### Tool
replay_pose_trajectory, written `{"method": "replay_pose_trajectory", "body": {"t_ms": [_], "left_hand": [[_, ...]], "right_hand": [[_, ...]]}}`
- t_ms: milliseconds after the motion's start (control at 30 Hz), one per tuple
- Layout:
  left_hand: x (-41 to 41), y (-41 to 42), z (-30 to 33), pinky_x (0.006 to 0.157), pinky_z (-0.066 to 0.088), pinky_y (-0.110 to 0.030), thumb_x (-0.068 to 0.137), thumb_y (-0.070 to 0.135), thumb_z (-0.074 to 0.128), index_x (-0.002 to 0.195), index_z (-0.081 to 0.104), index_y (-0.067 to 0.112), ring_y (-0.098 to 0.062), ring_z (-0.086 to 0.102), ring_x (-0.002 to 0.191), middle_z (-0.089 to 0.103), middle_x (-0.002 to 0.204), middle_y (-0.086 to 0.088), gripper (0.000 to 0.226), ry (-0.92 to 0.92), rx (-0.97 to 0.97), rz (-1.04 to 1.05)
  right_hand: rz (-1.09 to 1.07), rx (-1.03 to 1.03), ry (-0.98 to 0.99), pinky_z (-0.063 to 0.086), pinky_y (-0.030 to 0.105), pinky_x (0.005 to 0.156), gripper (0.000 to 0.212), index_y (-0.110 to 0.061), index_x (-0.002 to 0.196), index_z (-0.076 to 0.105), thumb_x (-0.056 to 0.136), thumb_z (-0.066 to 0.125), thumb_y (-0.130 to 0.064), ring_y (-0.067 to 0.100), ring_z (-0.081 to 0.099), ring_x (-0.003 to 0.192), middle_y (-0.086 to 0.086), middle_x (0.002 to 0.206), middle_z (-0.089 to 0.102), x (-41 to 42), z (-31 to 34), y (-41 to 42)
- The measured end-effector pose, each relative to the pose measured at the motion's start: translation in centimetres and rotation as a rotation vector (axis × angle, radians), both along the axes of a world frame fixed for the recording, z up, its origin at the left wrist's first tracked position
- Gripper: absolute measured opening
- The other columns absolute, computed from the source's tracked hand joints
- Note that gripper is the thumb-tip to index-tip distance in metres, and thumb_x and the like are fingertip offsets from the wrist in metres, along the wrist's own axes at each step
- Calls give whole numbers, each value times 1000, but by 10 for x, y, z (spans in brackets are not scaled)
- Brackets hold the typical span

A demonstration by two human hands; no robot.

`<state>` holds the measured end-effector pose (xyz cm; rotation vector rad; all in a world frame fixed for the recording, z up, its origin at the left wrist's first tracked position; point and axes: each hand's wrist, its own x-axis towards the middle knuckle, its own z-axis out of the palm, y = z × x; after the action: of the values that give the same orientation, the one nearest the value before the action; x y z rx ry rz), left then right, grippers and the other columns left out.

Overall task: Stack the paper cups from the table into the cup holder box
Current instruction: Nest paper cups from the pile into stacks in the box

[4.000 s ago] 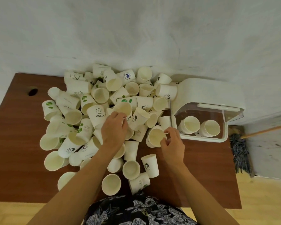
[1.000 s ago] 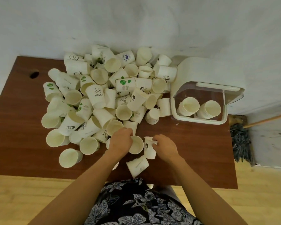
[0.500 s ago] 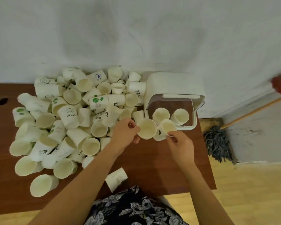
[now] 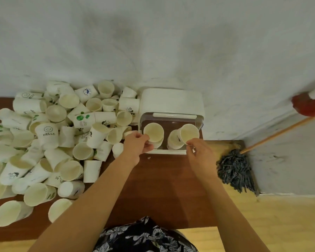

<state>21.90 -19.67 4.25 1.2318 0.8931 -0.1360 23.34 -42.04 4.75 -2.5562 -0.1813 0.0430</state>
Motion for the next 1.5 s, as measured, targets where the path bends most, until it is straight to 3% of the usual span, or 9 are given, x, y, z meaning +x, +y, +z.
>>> {"method": "replay_pose_trajectory", "body": {"t_ms": [167,300,500,767,867,1000,1100,1300,1500], "left_hand": [[10,-13,-10,69,60,-33,88,5,65,89,57,4,-25,70,72,64,86,-19,8,-1,4,65],[16,-19,-13,68,60,-33,88,6,66,90,58,3,-24,70,69,63,81,-15,9,-3,30,79],[14,-18,-19,69,61,-37,88,15,68,108,58,3,-27,68,73,62,90,-16,25,87,48,57],[-2,0,-19,65,60,-32,89,7,61,93,59,4,-25,64,69,62,82,-14,6,91,103,2],[2,-3,-19,69,61,-36,87,12,65,95,57,6,-21,63,68,64,90,-18,13,87,171,-89],[6,-5,-22,70,61,-41,83,24,65,92,57,18,-20,65,74,67,90,-10,12,86,367,-249],[-2,7,-23,64,52,-28,83,26,63,88,58,21,-15,60,76,63,84,3,8,32,702,-458],[-21,71,-24,70,41,-32,90,23,57,109,57,15,-23,57,91,56,105,-1,21,-27,1179,-561],[-31,141,-30,80,48,-41,90,17,55,138,42,18,-28,54,110,39,142,-2,50,138,1227,-684]], "right_hand": [[93,8,107,48,20,88,21,-22,116,66,97,58,-21,6,57,99,-9,120,62,18,-14,-13],[160,-5,144,54,34,96,23,-25,118,65,96,59,-22,11,61,107,-8,128,61,27,-27,-14],[209,25,161,51,24,91,32,-24,125,62,94,58,-18,10,61,105,-9,133,56,30,-29,-7],[189,83,204,54,34,95,27,-25,120,63,95,60,-18,10,59,109,-10,129,58,11,-33,21],[154,117,224,55,37,94,30,-25,124,61,95,60,-19,11,59,108,-8,131,57,5,-34,35],[114,118,228,55,34,94,29,-24,123,61,95,60,-18,9,59,105,-7,130,58,0,-30,45],[123,90,219,53,26,93,25,-23,120,63,95,58,-19,5,57,100,-8,126,60,-4,-28,48],[178,81,265,48,19,79,26,-23,119,64,95,56,-17,3,57,85,-10,113,62,-15,-30,77],[294,62,374,47,20,80,30,-24,124,61,95,55,-19,2,57,90,-9,113,61,-24,-40,131]]}}
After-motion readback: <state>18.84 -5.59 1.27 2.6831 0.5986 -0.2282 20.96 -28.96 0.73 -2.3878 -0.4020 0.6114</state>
